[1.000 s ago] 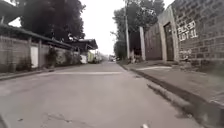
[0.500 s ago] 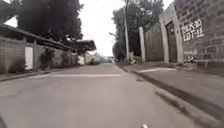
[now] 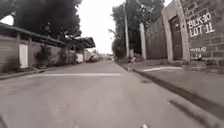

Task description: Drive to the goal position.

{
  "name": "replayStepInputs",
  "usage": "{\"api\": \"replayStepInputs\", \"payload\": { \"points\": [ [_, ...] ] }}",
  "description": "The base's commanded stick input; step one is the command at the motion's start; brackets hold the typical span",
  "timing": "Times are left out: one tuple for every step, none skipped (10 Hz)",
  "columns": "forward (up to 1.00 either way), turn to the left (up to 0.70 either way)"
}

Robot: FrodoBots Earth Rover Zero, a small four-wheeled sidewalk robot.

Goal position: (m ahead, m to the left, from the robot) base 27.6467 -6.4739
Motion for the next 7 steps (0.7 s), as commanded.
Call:
{"api": "replayStepInputs", "payload": {
  "points": [
    [1.0, -0.09],
    [1.0, -0.09],
    [1.0, -0.08],
    [1.0, -0.07],
    [1.0, -0.05],
    [1.0, -0.05],
    [1.0, -0.05]
  ]
}}
